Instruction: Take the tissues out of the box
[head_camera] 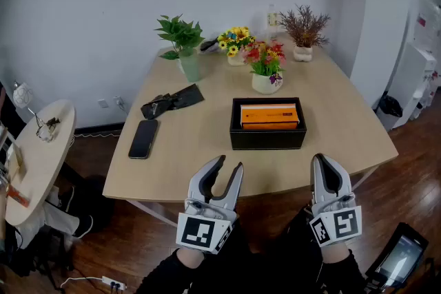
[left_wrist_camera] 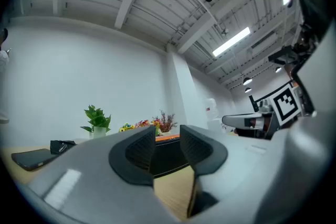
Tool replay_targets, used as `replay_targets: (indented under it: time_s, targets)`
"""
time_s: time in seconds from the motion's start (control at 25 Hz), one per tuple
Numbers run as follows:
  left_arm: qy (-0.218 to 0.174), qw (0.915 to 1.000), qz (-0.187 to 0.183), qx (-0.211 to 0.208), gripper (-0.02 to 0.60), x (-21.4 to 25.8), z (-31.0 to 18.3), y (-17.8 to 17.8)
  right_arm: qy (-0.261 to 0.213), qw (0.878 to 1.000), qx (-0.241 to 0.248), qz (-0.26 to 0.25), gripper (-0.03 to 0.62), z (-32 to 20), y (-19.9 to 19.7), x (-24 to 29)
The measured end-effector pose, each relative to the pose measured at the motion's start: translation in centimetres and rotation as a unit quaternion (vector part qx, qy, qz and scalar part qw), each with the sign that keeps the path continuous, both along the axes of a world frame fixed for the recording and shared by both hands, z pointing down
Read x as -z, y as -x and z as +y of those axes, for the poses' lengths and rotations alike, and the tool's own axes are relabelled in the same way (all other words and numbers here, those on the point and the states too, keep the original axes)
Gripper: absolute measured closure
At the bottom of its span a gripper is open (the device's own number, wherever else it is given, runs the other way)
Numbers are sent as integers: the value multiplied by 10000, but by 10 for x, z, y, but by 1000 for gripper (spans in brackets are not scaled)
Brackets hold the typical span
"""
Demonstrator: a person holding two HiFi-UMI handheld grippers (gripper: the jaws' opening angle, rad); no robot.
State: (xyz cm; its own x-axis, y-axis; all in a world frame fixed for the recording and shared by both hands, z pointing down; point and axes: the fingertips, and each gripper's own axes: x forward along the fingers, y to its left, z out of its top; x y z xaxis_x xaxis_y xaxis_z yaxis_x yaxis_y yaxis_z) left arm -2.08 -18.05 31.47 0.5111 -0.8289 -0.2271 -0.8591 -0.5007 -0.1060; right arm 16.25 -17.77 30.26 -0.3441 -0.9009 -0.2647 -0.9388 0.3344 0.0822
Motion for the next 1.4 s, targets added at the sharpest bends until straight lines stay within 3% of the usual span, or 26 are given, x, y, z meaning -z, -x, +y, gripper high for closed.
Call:
replay_targets:
  time_s: [0.44,0.76,0.88,1.12,1.24,1.4]
  targets:
    - [71,10000,44,-32,456,1,-25,-7,138,9999,34,5,580,-31,-2,-10]
    - [335,9978,-471,-311,453,8,-36,-18,269,9984,289,407,568,-38,9,0]
    - [432,9932,-847,-677,422,20,-39,-33,357,9955,496,718,536,-42,18,11]
    - [289,9803,-1741,-891,406,40,-72,-44,581,9817,673,1684,513,-73,25,23]
    - [556,9686,-2168,-1085,374,36,-96,-49,838,9703,854,2104,499,-93,28,21]
    - [1088,9542,-2466,-1299,374,21,-122,-59,1207,9540,1038,2541,474,-116,34,10]
